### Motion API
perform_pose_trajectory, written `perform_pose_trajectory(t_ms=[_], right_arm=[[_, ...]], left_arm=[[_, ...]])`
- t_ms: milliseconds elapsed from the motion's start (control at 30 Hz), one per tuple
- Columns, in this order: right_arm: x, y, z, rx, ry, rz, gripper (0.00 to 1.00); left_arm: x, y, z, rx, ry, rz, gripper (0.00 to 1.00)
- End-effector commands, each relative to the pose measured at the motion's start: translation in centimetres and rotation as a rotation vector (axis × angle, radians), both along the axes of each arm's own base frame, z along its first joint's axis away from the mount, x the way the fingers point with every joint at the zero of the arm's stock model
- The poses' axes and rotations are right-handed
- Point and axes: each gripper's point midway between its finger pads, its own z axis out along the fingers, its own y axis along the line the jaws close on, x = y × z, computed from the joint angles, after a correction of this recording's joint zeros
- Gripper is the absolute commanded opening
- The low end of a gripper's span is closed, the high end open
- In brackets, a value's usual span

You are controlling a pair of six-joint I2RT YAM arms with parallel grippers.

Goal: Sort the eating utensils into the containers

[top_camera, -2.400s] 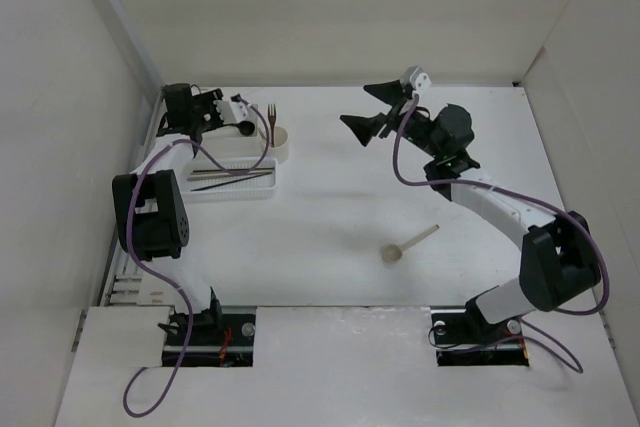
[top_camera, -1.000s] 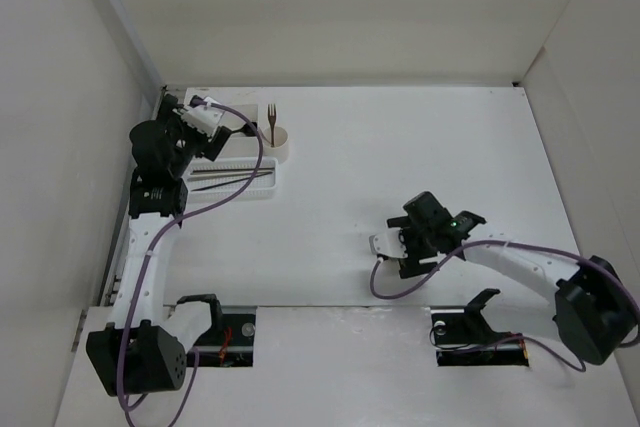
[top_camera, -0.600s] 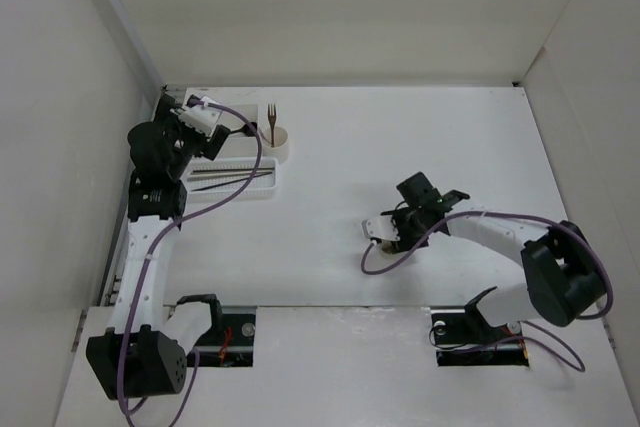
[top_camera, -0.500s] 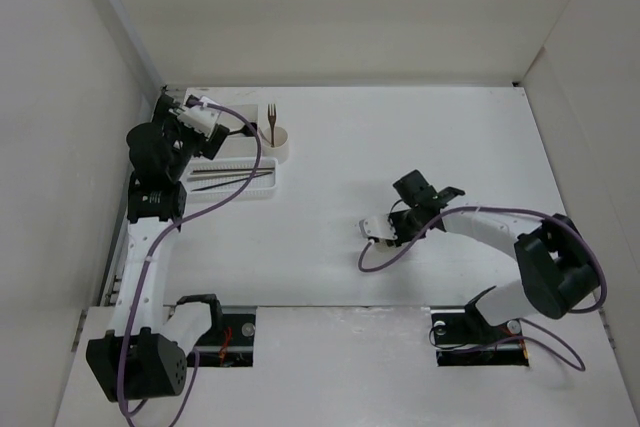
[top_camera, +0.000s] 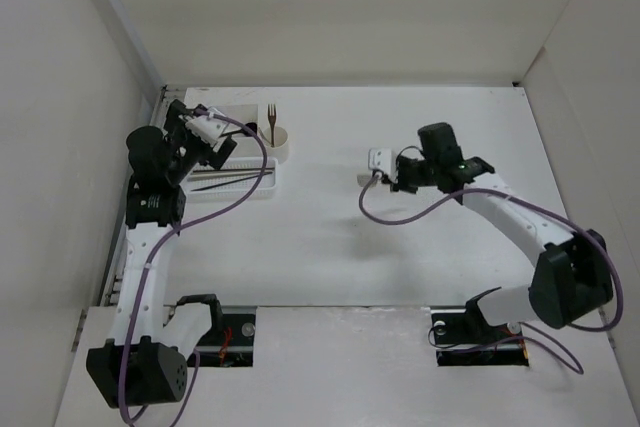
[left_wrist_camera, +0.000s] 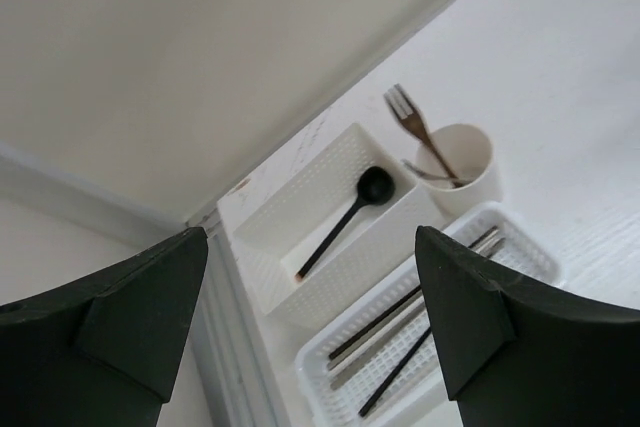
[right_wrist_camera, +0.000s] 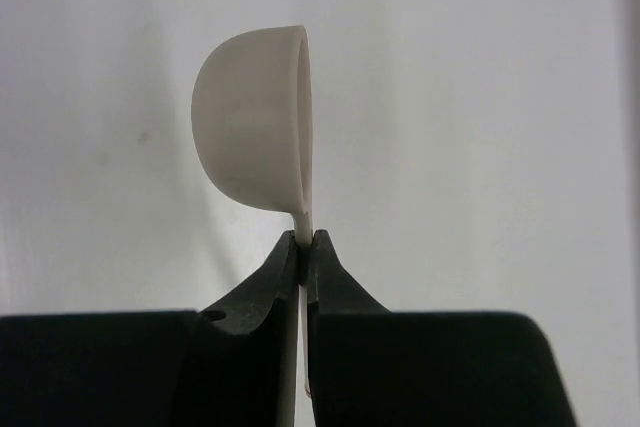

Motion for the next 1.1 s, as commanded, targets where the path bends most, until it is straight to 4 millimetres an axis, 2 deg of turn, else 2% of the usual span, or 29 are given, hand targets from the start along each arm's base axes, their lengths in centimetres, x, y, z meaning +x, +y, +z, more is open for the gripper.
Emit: perform_pose_trajectory(t_ms=[0,33,67,100,133,167,200,233,267,333,367,400,433,467,533,567,667,767,800,867,933,1067], right_arm=[[1.2,4.9,14.8,0.514,-0.137,0.013,0.0],[2.1,5.8,19.2,0.636,-0.253,0.043,0.0],[1.9,6.3,21.5,0.719,-0.265,0.054,0.0],[1.5,6.8,23.7,0.801,-0.269,0.061,0.0],[1.5,7.3,26.8,0.921,-0.269,0.07,0.0],[1.1,8.0,28.8,0.987,-0.272,0.086,0.0],[1.2,8.3,30.1,1.043,-0.262,0.078,0.0],[1.6,9.0,30.3,1.108,-0.176,0.052,0.0],[1.1,9.2,32.3,1.188,-0.22,0.086,0.0],[0.2,10.4,33.5,1.282,-0.203,0.126,0.0],[-0.4,11.0,34.4,1.348,-0.204,0.169,0.0],[-1.3,12.2,34.4,1.378,-0.178,0.199,0.0],[-1.7,12.7,35.5,1.412,-0.175,0.226,0.0],[-1.3,13.9,34.6,1.423,-0.113,0.233,0.0],[-2.9,14.9,36.0,1.476,-0.102,0.324,0.0],[-2.5,15.4,35.3,1.492,-0.036,0.33,0.0],[-3.5,15.0,36.0,1.565,-0.012,0.405,0.0],[-3.5,16.1,34.6,1.54,0.056,0.426,0.0],[-3.7,16.1,34.8,1.535,0.05,0.439,0.0],[-4.3,16.4,34.5,1.526,0.047,0.469,0.0],[-4.2,16.6,34.1,1.524,0.085,0.463,0.0],[-4.0,17.3,33.3,1.482,0.102,0.48,0.0]], left_arm=[[-2.1,-3.8,3.5,-0.046,-0.054,-0.212,0.82],[-3.0,-5.3,3.4,-0.066,-0.039,-0.307,0.84],[-3.8,-6.2,4.1,-0.069,-0.047,-0.368,0.86],[-4.4,-7.1,4.0,-0.07,-0.033,-0.433,0.86],[-5.1,-8.0,3.3,-0.084,0.009,-0.502,0.88],[-6.6,-9.5,3.9,-0.102,0.017,-0.623,0.91],[-7.3,-10.3,4.0,-0.116,0.036,-0.68,0.92],[-7.7,-11.3,3.7,-0.132,0.065,-0.736,0.92],[-8.4,-12.0,3.9,-0.146,0.079,-0.77,0.92],[-7.7,-12.9,4.1,-0.188,0.095,-0.75,0.92],[-7.9,-14.2,4.9,-0.21,0.079,-0.768,0.92],[-7.5,-14.4,4.9,-0.205,0.064,-0.75,0.92],[-7.8,-15.0,5.1,-0.201,0.053,-0.772,0.92],[-8.1,-16.0,4.9,-0.201,0.059,-0.805,0.92],[-7.5,-16.6,6.3,-0.243,0.066,-0.809,0.92],[-6.8,-17.1,6.0,-0.269,0.101,-0.815,0.92],[-4.8,-17.0,7.0,-0.313,0.084,-0.756,0.92],[-3.8,-16.9,6.9,-0.311,0.072,-0.733,0.9],[-3.4,-16.9,7.0,-0.322,0.079,-0.721,0.88],[-2.9,-16.9,7.2,-0.329,0.078,-0.709,0.79],[-2.6,-17.0,6.5,-0.34,0.107,-0.705,0.67],[-2.3,-17.1,6.8,-0.347,0.094,-0.708,0.38]])
